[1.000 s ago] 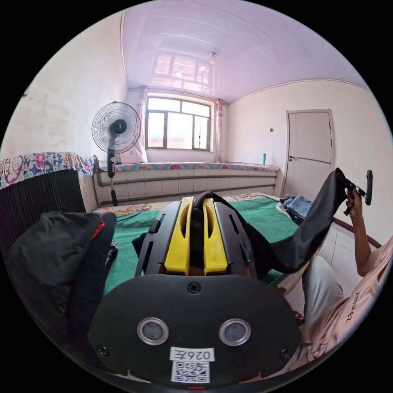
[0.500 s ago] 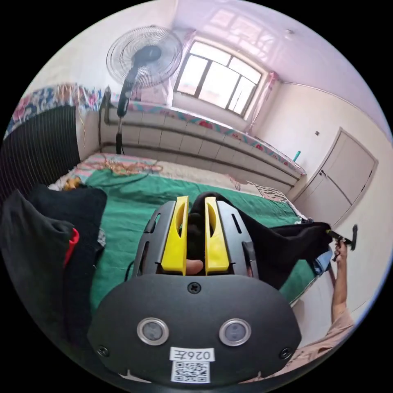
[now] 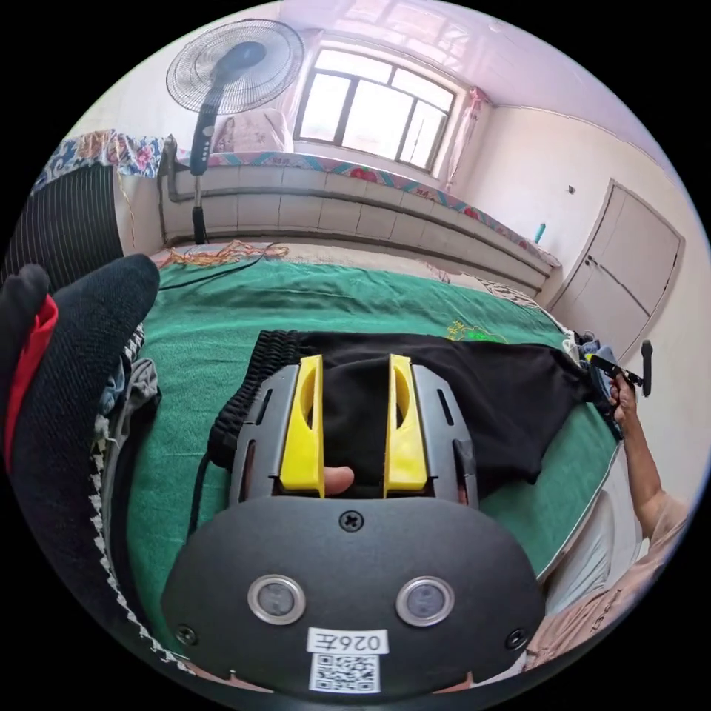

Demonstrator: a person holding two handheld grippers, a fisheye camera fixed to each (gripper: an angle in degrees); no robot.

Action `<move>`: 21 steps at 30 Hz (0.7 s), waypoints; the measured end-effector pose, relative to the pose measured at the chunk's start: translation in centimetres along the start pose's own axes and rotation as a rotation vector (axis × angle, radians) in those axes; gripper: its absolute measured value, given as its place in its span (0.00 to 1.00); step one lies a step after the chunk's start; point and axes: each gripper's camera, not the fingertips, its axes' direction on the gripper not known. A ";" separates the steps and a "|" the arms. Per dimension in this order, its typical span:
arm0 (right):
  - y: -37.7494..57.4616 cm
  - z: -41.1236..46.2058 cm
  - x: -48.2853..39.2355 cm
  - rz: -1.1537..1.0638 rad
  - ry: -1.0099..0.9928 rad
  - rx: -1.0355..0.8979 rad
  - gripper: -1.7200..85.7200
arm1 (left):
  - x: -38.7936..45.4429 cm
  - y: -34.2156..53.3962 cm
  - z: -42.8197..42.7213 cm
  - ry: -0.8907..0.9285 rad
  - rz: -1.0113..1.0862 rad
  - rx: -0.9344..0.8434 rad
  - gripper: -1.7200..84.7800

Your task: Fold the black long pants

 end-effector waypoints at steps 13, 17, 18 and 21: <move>3.1 9.5 -3.7 -0.128 0.174 -0.094 0.01 | 2.6 -1.3 9.2 -0.107 0.250 -0.301 0.03; 4.4 3.5 -1.9 -0.123 0.138 0.029 0.00 | -0.7 -0.9 7.0 0.048 0.128 -0.135 0.02; 4.6 1.5 -0.1 -0.092 0.085 0.060 0.00 | -1.5 -0.7 6.5 0.093 0.105 -0.097 0.02; 4.5 -2.5 5.6 0.016 -0.077 0.090 0.00 | -2.8 -0.2 6.4 0.167 0.082 -0.046 0.02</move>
